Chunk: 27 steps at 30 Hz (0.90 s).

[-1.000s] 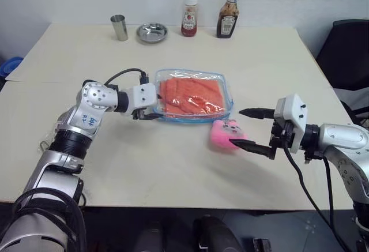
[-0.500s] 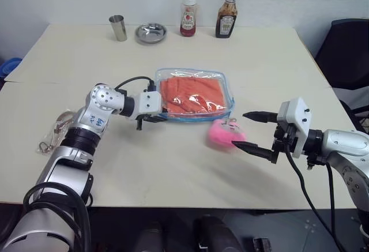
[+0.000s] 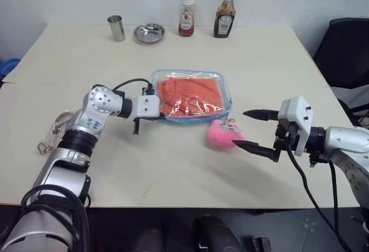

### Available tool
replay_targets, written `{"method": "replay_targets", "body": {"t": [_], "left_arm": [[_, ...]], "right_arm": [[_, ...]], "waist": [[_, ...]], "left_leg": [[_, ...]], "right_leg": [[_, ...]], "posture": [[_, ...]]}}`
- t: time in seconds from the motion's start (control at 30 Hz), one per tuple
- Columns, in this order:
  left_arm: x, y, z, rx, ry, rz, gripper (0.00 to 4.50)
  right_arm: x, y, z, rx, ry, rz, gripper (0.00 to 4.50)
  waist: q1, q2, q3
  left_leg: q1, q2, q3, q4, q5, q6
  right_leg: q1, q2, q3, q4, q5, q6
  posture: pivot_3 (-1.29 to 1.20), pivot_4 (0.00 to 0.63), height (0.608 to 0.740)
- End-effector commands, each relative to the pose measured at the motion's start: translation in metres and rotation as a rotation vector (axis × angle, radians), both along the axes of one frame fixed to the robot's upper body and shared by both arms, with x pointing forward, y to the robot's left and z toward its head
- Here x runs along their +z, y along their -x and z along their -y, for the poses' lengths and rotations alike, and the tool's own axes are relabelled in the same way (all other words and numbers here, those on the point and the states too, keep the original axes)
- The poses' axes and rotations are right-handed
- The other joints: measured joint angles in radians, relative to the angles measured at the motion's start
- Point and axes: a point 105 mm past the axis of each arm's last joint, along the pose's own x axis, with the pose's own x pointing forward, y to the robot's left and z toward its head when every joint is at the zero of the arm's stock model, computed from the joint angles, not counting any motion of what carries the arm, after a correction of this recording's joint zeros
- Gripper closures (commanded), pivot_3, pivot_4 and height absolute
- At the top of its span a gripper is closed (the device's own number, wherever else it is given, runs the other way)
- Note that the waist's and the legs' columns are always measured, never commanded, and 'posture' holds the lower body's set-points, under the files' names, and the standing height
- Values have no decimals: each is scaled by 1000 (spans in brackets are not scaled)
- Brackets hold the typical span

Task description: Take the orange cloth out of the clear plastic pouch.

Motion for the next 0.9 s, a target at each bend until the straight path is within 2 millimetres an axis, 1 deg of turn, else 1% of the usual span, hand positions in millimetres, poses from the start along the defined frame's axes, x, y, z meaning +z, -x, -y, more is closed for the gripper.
{"method": "replay_targets", "body": {"t": [0.03,0.13,0.23,0.47,0.57,0.6,0.63,0.7,0.73,0.8,0.87,0.9], "left_arm": [[19,13,-9,-39,-5,59,4477],[20,33,-27,-43,-38,64,4477],[15,42,-31,-39,-53,55,4477],[1,43,-22,-15,-27,65,4477],[2,40,-21,14,-5,78,4477],[2,39,-21,24,1,82,4044],[1,39,-22,24,-11,84,3854],[2,40,-25,40,-31,101,3253],[3,42,-27,53,-15,90,3025],[9,51,-28,81,67,24,2365],[25,61,-26,120,214,-81,1781],[37,67,-23,137,305,-146,1781]], "right_arm": [[7,10,-2,69,17,14,0],[0,18,0,109,48,-35,0],[-4,21,2,118,56,-59,0],[-11,18,0,82,41,-67,0],[-14,16,1,50,26,-74,0],[-16,15,3,34,18,-78,0],[-17,13,4,9,3,-81,0],[-21,8,8,-71,-56,-91,0],[-23,5,9,-116,-88,-99,0],[-30,2,12,-192,-145,-132,0],[-37,3,14,-245,-190,-169,0],[-40,2,16,-276,-222,-193,0]], "waist": [[4,0,0],[8,0,0],[8,0,0],[11,0,0],[10,0,0],[10,0,0],[10,0,0],[9,0,0],[7,0,0],[5,0,0],[7,0,0],[8,0,0]], "left_leg": [[0,0,0,0,0,0],[0,0,-1,1,0,0],[0,0,-1,1,0,0],[0,-1,-2,2,-1,1],[0,-1,-2,2,-1,1],[0,-1,-2,2,-1,1],[0,-1,-2,2,-1,1],[0,-1,-2,2,-1,1],[0,-1,-2,2,-1,1],[0,0,-2,2,0,1],[0,0,-2,1,0,1],[0,0,-3,1,0,0]], "right_leg": [[0,0,0,0,0,0],[1,0,0,-1,0,0],[1,0,0,-1,0,0],[3,-1,-1,-1,0,0],[3,0,-1,-1,0,0],[3,0,-1,-1,0,0],[3,0,-1,-1,0,0],[3,0,-1,-1,0,0],[3,0,-1,-1,0,0],[3,0,-1,0,0,0],[3,0,-1,0,0,0],[3,0,-1,1,0,0]], "posture": [[0,150,740],[0,150,740],[0,150,740],[0,150,740],[0,150,740],[0,150,740],[0,150,740],[0,150,740],[0,150,740],[0,150,740],[0,150,740],[0,150,740]]}}
